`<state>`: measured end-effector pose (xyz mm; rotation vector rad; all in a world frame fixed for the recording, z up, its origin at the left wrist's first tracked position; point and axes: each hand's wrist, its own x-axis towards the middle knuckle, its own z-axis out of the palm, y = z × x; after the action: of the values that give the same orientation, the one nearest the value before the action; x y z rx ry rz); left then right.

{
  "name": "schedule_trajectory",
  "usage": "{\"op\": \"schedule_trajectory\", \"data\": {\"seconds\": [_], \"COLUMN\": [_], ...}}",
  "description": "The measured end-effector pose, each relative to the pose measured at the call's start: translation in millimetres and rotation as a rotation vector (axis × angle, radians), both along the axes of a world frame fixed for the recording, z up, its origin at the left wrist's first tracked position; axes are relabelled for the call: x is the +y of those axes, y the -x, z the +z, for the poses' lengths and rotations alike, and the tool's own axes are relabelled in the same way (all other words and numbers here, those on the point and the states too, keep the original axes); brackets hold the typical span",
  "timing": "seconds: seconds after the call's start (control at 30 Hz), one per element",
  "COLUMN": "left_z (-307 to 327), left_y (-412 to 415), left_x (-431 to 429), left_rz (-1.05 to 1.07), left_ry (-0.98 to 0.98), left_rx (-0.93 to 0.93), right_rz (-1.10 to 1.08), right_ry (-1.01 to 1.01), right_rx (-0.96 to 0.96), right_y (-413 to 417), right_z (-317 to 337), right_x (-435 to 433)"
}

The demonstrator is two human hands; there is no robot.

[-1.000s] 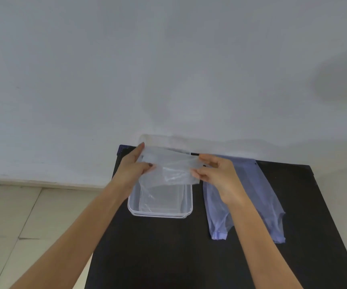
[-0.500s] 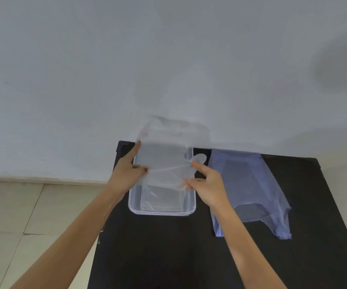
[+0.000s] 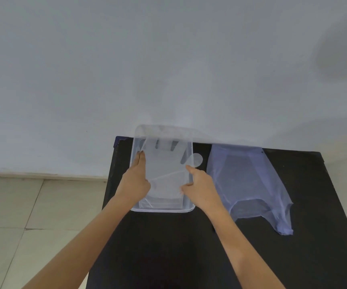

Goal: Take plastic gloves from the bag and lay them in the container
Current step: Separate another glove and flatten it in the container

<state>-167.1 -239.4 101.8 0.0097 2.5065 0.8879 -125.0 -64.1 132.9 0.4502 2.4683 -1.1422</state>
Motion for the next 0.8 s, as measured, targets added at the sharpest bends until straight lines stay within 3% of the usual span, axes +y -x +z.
{"op": "schedule_trajectory", "data": {"seconds": [0.43, 0.8], "left_z": [-22, -14], "left_y": [-3, -26], "left_x": [18, 21], "left_rz": [-0.109, -0.157], "left_ry": [0.29, 0.348], "left_rx": [-0.024, 0.12], "right_rz": [0.135, 0.186], "right_ry": [-0.17, -0.245], "right_rx": [-0.095, -0.16], "right_y": [10, 7], "right_z": [-26, -38], "right_x": [-19, -25]}}
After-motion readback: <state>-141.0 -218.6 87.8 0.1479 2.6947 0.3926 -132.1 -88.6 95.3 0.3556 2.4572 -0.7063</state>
